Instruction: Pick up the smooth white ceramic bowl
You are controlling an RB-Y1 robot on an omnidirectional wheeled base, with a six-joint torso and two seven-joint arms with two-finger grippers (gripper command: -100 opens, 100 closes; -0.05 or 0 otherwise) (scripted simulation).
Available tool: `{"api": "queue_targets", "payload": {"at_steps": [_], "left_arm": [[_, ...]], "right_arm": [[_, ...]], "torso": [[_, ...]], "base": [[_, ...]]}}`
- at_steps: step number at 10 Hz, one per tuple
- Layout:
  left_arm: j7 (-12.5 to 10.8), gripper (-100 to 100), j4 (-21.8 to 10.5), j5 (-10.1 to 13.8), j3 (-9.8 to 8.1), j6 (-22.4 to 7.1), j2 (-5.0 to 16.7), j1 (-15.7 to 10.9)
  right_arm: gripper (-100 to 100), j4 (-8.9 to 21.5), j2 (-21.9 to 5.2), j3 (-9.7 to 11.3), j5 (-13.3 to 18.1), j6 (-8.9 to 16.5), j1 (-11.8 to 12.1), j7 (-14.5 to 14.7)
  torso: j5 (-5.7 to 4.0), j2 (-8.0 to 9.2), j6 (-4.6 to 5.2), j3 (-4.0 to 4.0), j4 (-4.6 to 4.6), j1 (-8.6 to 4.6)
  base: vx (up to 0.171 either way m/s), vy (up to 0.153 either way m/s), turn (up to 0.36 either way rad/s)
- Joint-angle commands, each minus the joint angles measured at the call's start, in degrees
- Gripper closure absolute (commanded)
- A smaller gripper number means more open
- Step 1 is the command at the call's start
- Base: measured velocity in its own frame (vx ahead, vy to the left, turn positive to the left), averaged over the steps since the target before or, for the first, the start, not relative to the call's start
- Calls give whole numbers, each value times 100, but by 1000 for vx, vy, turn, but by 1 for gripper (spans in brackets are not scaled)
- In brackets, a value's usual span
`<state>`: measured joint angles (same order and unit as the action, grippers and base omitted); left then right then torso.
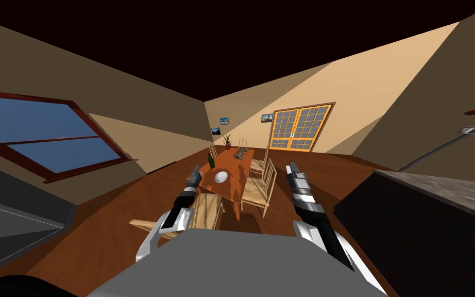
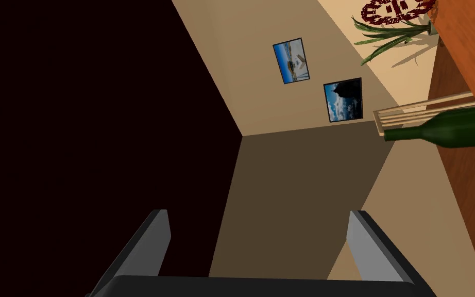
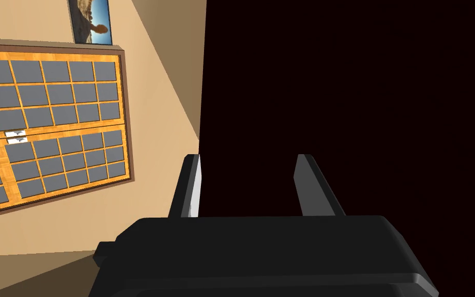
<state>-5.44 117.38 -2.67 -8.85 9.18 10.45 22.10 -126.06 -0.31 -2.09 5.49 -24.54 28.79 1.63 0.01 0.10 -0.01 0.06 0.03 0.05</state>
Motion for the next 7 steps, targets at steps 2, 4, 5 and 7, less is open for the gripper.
{"api": "queue_targets", "payload": {"at_steps": [2,4,5,7], "left_arm": [[11,-100,-191,27,-65,-344,59,-156],[15,-100,-367,51,-116,-631,103,-298],[14,-100,-552,75,-159,-834,141,-447],[9,-100,-745,99,-196,-1140,173,-603]], "right_arm": [[0,0,0,0,0,0,0,0],[0,0,0,0,0,0,0,0],[0,0,0,0,0,0,0,0],[0,0,0,0,0,0,0,0]], "torso": [[0,-1,2,-1,0,-1],[0,-2,2,-1,-1,2],[0,-3,0,-2,-1,2],[1,-5,-1,-3,-1,3]], "base": [[-25,3,-68],[-24,10,-71],[-21,10,-114],[-16,16,-65]]}}
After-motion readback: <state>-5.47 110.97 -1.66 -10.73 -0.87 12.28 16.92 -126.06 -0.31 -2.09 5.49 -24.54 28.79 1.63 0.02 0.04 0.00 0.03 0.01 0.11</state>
